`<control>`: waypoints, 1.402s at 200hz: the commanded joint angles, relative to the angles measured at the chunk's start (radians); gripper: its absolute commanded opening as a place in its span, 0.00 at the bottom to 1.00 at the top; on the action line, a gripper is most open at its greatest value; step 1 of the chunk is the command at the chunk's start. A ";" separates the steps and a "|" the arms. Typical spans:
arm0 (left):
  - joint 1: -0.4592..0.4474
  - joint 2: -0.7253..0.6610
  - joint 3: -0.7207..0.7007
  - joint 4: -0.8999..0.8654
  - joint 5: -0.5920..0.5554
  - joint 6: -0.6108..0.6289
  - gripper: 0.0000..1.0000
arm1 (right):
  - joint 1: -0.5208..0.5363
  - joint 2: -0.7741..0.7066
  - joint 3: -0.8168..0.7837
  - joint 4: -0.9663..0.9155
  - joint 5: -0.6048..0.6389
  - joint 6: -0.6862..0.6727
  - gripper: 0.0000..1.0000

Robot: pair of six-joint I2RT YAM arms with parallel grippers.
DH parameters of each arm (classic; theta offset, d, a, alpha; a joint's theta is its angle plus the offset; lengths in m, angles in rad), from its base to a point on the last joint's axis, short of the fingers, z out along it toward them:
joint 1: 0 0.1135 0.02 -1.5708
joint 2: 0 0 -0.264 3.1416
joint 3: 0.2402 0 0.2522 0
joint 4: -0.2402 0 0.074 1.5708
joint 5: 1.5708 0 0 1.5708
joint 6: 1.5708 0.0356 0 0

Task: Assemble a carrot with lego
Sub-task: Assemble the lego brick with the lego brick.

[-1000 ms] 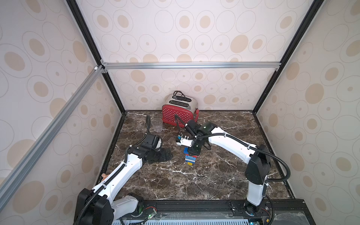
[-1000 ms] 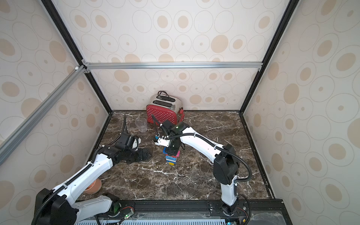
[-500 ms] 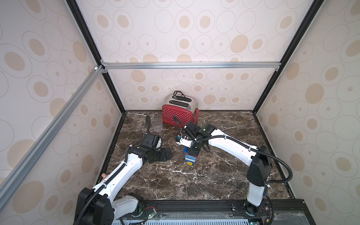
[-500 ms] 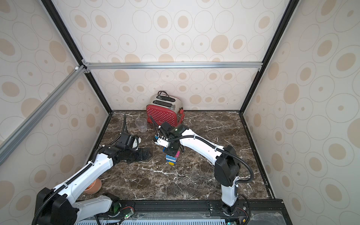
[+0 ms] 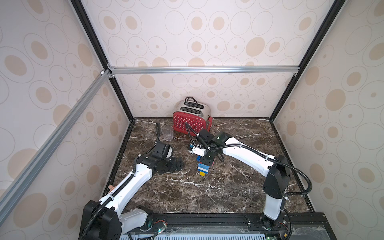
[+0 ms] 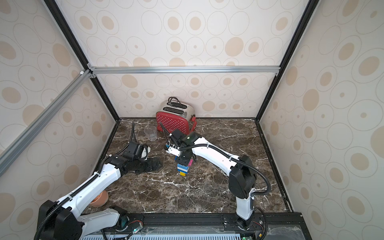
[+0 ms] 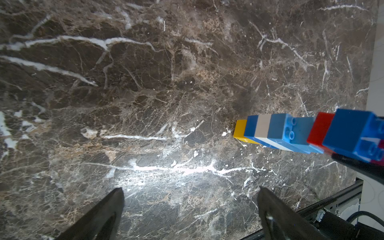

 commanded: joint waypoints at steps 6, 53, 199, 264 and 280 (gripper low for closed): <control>0.008 -0.010 0.007 -0.010 -0.002 0.025 0.99 | -0.001 0.026 -0.006 -0.051 -0.042 0.005 0.02; 0.008 -0.005 0.008 -0.007 -0.005 0.027 0.99 | 0.001 0.011 -0.012 -0.038 -0.046 0.022 0.03; 0.011 -0.015 0.000 -0.010 -0.007 0.029 0.99 | 0.003 0.078 0.007 -0.080 -0.081 0.068 0.02; 0.012 -0.018 -0.001 -0.014 -0.015 0.033 0.99 | 0.003 0.069 -0.015 -0.044 -0.094 0.173 0.02; 0.012 -0.016 -0.003 -0.012 -0.015 0.031 0.99 | 0.003 0.065 -0.016 -0.041 -0.082 0.188 0.02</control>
